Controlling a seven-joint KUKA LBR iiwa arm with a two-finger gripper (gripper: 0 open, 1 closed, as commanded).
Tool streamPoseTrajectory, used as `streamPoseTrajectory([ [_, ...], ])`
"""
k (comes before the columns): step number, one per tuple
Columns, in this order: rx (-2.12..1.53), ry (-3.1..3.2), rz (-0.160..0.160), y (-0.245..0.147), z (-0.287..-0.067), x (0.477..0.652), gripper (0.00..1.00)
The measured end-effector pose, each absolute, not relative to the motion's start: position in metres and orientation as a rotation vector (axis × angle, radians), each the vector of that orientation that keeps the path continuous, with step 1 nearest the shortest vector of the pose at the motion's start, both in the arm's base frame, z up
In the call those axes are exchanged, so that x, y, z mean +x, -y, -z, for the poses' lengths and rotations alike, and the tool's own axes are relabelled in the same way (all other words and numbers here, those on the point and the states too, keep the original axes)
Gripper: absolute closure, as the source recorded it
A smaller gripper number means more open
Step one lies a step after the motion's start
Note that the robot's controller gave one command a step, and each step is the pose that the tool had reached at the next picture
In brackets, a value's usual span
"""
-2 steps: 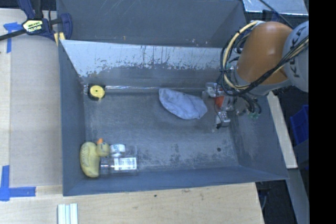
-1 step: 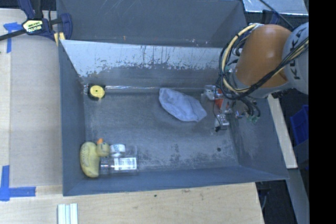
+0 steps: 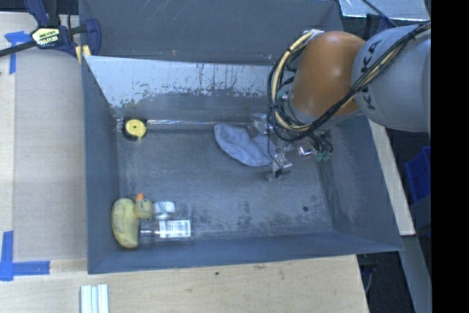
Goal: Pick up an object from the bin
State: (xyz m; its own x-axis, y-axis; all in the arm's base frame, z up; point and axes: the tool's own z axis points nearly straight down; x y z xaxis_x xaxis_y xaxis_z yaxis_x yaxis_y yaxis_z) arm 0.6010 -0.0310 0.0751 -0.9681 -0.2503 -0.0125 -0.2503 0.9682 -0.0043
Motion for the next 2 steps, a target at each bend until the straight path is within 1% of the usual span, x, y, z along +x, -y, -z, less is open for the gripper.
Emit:
streamPoseTrajectory([
  [1,-0.395,-3.105,0.003,0.025,-0.068,0.605,0.00],
  [2,-0.433,-3.090,0.007,0.046,-0.072,0.570,1.00],
])
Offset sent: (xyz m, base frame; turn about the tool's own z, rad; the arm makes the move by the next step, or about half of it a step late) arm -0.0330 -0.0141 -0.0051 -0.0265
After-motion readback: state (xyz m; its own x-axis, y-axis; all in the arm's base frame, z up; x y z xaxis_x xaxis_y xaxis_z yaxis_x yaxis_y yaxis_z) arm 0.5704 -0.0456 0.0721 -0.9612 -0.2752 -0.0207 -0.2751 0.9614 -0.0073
